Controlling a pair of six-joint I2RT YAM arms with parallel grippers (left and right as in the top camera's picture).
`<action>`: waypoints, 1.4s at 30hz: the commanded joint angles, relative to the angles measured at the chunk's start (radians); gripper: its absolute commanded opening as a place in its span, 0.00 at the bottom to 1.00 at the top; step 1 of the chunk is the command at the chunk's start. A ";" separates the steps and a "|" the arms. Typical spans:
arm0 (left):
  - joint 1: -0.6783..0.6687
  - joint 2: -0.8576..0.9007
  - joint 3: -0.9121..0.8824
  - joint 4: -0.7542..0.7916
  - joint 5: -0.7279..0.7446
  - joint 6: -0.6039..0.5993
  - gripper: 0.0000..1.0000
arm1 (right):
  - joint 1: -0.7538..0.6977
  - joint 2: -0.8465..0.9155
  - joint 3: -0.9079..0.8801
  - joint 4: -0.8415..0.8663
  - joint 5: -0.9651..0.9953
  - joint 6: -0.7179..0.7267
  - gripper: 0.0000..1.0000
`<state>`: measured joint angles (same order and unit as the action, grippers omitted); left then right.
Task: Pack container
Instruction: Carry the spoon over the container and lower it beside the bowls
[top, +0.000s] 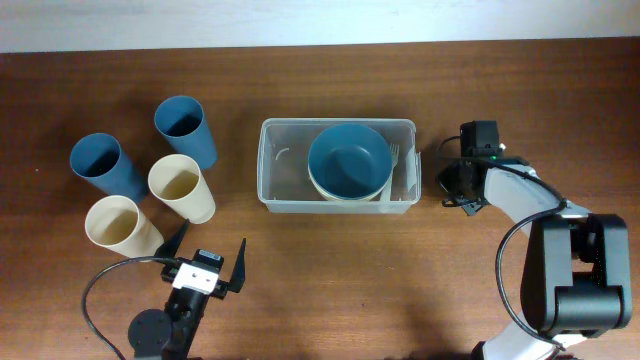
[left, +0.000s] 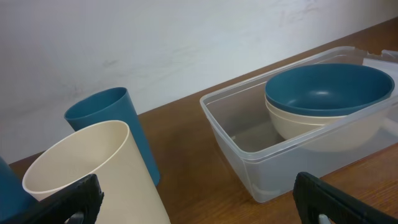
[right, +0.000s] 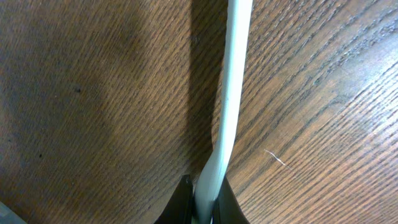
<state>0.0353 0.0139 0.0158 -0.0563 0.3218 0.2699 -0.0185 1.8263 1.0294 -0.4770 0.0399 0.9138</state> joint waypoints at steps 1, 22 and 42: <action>0.005 -0.008 -0.007 -0.001 -0.007 0.009 1.00 | 0.005 0.043 -0.014 -0.007 -0.023 -0.047 0.04; 0.005 -0.008 -0.007 -0.001 -0.007 0.009 1.00 | 0.015 -0.243 0.340 -0.360 -0.307 -0.740 0.04; 0.005 -0.008 -0.007 -0.001 -0.007 0.009 1.00 | 0.157 -0.171 0.367 -0.467 -0.359 -0.827 0.04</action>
<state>0.0353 0.0139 0.0158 -0.0563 0.3218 0.2699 0.1299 1.6352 1.4071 -0.9459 -0.3233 0.0566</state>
